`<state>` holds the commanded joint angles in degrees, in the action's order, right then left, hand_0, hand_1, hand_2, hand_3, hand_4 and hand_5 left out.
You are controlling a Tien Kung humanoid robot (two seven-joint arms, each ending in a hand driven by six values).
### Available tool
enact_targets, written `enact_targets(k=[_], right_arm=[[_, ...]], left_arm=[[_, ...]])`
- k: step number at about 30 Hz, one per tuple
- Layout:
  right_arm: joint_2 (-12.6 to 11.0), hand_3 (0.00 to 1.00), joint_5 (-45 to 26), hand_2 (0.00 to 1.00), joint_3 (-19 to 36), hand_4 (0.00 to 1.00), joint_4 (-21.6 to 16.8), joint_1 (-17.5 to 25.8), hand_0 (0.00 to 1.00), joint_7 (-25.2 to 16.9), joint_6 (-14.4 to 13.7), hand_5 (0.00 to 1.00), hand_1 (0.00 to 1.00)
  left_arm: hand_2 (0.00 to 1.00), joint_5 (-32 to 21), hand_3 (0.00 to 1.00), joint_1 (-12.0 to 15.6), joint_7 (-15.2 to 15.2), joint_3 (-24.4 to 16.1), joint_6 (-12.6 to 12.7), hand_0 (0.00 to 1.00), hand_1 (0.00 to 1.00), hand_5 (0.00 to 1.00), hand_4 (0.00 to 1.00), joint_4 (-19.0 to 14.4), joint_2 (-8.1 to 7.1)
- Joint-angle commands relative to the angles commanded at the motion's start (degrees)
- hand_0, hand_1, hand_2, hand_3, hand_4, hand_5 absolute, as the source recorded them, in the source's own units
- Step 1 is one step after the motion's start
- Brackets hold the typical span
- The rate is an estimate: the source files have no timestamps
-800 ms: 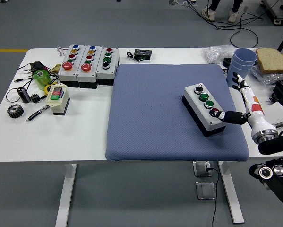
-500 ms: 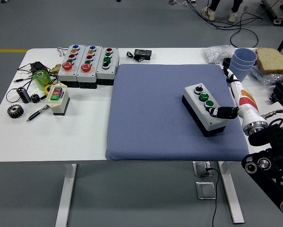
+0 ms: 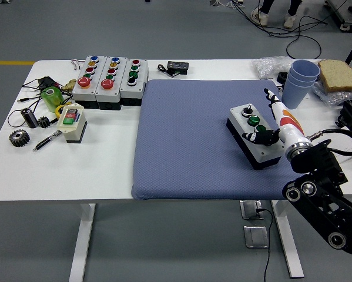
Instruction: Pick up the button,place it on the desk,press the button,press the button
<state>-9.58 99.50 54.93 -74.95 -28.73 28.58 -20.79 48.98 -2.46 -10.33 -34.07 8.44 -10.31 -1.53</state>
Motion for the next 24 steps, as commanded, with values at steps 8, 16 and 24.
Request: enact_targets(k=[8, 16, 24], right_arm=[[1.5, 0.998, 3.9, 0.991, 0.4, 0.998, 4.0, -2.9, 0.998, 5.7, 4.3, 0.129, 0.913], [2.0, 0.998, 5.0, 0.950, 1.3, 0.998, 6.5, -4.4, 0.998, 8.4, 10.4, 0.154, 0.882], [1.8, 0.964, 4.4, 0.920, 1.0, 0.998, 7.1, -5.2, 0.972, 8.4, 13.1, 0.152, 0.856]], left_arm=[[0.738, 0.4, 0.650, 0.0, -0.1, -0.4, 0.0, 0.648, 0.707, 0.741, 0.396, 0.0, 0.08], [0.738, 0.7, 0.650, 0.1, -0.2, -0.8, -0.2, 0.647, 0.707, 0.740, 0.397, 0.0, 0.09], [0.738, 2.7, 0.649, -0.2, -0.4, -1.9, -0.4, 0.647, 0.707, 0.738, 0.397, 0.0, 0.02]])
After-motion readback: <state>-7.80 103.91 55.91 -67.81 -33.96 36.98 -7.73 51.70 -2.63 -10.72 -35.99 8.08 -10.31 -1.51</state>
